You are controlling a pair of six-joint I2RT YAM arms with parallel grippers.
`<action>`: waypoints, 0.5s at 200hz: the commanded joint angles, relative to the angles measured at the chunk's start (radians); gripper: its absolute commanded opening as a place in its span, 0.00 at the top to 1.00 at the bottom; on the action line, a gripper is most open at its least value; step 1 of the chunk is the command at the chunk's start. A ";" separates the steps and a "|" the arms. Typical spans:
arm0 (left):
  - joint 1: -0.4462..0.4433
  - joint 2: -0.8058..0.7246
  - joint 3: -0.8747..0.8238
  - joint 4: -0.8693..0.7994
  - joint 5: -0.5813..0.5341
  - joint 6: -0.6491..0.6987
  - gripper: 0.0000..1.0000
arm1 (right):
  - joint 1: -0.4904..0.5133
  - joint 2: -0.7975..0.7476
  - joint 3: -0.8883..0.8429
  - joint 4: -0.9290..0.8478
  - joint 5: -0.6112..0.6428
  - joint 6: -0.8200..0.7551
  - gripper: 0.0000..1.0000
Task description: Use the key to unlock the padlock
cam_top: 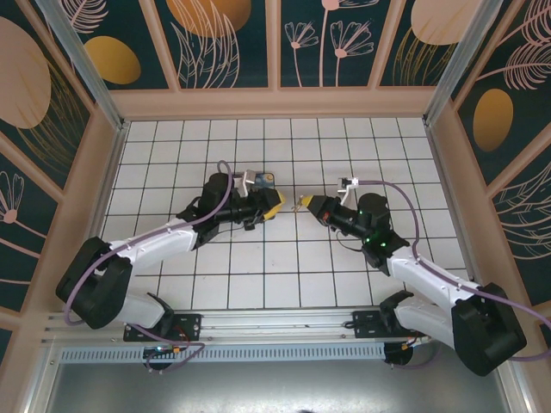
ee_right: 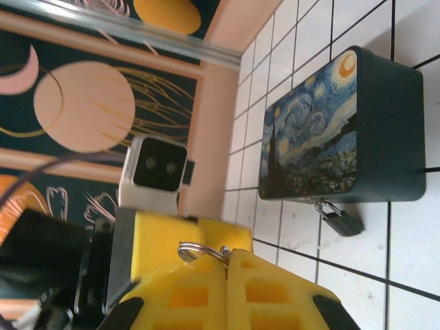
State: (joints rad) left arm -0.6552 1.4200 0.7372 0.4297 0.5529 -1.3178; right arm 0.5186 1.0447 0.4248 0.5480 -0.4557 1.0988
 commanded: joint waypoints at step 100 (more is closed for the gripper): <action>-0.030 0.013 -0.006 0.163 0.027 -0.067 0.69 | -0.003 0.042 -0.006 0.170 -0.002 0.146 1.00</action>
State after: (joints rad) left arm -0.6811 1.4380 0.7033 0.6617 0.5877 -1.4406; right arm 0.5179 1.0859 0.4225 0.6598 -0.4461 1.2343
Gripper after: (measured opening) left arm 0.316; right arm 0.051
